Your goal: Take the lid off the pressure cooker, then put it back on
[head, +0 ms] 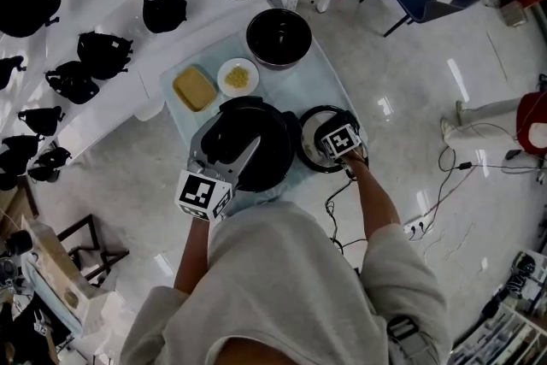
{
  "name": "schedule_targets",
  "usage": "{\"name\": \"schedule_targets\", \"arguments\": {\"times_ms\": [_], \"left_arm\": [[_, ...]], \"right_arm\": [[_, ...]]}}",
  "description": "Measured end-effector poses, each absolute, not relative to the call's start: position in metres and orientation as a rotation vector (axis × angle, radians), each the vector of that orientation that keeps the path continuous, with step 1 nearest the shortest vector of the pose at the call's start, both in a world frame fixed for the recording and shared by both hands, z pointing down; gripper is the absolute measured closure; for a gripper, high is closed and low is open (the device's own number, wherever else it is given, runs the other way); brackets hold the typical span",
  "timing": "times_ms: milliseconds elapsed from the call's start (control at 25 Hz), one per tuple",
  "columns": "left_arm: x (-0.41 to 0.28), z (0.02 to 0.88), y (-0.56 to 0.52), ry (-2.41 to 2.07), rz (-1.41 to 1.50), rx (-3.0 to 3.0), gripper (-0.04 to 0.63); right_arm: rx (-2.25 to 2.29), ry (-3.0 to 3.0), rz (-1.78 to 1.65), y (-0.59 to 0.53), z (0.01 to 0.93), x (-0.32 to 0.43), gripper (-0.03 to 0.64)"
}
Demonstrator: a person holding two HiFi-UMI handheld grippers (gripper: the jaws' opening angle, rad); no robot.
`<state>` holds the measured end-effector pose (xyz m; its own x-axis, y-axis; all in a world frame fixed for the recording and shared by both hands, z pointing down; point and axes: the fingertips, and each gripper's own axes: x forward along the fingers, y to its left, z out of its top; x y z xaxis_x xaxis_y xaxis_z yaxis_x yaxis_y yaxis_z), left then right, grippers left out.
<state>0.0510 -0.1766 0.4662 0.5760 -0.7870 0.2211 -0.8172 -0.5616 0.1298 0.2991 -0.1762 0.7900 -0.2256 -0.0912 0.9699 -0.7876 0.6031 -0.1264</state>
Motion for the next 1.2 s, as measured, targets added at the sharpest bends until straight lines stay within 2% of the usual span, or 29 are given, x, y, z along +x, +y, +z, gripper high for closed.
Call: {"name": "schedule_targets", "arguments": {"times_ms": [680, 1200], "left_arm": [[0.052, 0.464, -0.179, -1.302, 0.145, 2.618, 0.273], [0.047, 0.467, -0.168, -1.283, 0.114, 2.622, 0.273]], "right_arm": [[0.741, -1.879, 0.628, -0.144, 0.656, 0.302, 0.345], [0.523, -1.887, 0.437, -0.117, 0.564, 0.292, 0.345]]}}
